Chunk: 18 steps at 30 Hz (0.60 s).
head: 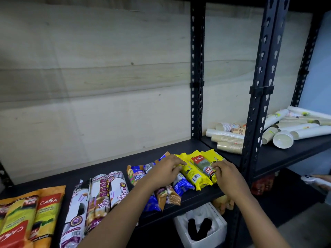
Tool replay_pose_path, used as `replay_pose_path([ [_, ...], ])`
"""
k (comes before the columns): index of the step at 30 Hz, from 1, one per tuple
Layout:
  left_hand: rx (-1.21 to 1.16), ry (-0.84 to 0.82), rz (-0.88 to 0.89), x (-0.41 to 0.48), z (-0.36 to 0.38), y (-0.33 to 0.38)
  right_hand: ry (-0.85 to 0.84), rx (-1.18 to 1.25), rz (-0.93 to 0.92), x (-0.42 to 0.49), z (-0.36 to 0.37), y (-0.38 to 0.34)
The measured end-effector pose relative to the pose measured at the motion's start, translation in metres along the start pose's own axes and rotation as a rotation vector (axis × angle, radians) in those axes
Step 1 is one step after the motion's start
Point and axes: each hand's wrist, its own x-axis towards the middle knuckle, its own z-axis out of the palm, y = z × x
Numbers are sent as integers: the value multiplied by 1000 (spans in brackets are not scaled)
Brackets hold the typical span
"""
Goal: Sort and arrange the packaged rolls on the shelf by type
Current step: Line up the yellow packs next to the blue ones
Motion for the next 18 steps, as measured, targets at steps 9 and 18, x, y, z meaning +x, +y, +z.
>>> replay_pose_path([
  [9,-23,29,19,-11,-7,29,70,0,-57,7,-20,9],
  [18,73,-2,49,1,21,62,-344,-430,-208,3,-30,37],
])
